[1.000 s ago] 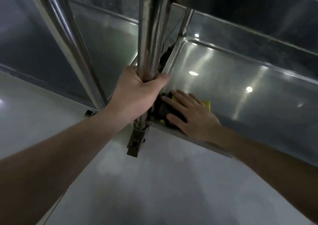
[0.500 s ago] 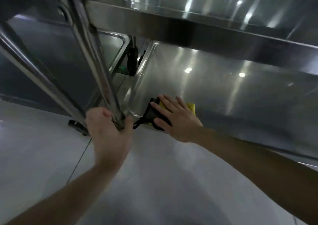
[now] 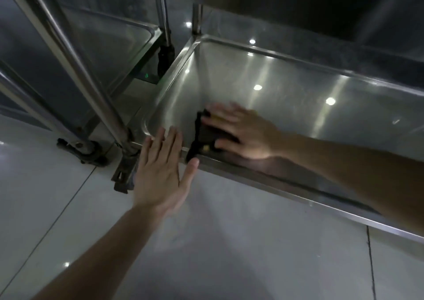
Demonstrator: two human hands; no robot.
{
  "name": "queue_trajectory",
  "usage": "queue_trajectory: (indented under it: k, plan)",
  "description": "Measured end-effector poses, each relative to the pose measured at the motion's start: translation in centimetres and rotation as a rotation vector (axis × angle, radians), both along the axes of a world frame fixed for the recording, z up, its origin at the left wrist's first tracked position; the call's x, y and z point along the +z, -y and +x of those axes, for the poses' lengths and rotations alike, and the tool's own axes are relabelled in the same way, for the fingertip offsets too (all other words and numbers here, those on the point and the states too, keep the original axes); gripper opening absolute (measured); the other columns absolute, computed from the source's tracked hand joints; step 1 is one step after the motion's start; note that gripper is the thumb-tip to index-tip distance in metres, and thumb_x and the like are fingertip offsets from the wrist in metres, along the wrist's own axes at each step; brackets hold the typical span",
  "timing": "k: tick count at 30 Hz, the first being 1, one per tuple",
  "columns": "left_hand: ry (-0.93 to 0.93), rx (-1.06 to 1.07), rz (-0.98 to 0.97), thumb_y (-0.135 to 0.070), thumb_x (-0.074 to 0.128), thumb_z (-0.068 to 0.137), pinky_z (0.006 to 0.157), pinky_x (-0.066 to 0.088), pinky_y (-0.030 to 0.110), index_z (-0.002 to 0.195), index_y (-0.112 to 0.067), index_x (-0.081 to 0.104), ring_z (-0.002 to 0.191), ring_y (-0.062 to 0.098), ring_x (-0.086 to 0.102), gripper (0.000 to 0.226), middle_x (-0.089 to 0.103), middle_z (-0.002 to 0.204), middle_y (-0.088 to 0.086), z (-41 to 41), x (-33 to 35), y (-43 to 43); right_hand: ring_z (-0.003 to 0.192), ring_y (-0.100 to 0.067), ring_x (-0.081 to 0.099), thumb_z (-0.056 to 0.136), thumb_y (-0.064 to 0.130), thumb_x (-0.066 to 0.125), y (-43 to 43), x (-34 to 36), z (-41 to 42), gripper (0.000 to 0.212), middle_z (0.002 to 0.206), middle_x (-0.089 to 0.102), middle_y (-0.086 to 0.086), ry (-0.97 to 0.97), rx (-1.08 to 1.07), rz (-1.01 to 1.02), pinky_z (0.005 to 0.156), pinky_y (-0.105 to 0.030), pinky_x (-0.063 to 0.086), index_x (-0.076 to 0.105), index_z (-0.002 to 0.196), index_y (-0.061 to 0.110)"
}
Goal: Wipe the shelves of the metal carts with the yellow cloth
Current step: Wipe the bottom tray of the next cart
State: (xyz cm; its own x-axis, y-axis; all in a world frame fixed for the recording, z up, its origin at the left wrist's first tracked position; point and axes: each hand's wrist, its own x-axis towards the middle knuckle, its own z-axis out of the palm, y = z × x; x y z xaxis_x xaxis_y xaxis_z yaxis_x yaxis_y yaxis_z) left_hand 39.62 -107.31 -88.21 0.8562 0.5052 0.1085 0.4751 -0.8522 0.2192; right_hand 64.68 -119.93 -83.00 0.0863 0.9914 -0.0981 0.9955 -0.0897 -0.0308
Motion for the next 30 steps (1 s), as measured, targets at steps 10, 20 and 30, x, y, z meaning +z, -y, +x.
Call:
queue_trajectory:
  k: [10,20,30]
  plan:
    - [-0.035,0.022,0.109,-0.070,0.012,0.110,0.135,0.009,0.051,0.171,-0.012,0.019,0.167,0.019,-0.004,0.084,0.010,0.180,0.003,-0.3,0.1,0.7,0.165,-0.011,-0.007,0.108,0.060,0.009,3.9,-0.9,-6.8,0.067,0.179,-0.006,0.008,-0.163,-0.141,0.075,0.132,-0.040,-0.005,0.007,0.171,0.037]
    - [-0.058,0.036,0.131,-0.071,0.008,0.109,0.135,0.008,0.050,0.172,-0.018,0.009,0.167,0.017,-0.008,0.082,0.003,0.181,0.000,0.0,-0.1,0.9,0.165,-0.015,0.002,0.113,0.056,0.017,-6.1,0.2,6.4,0.063,0.180,0.004,0.002,-0.055,-0.480,0.060,0.133,-0.046,-0.002,0.015,0.171,0.032]
    - [-0.037,0.020,0.117,-0.072,0.011,0.109,0.135,0.006,0.051,0.173,-0.020,0.012,0.167,0.017,-0.006,0.082,0.005,0.181,0.002,-0.1,-0.5,0.9,0.165,-0.016,0.002,0.106,0.068,0.018,3.9,0.0,8.1,0.067,0.179,0.010,0.006,-0.032,-0.386,0.051,0.132,-0.052,-0.004,0.018,0.168,0.043]
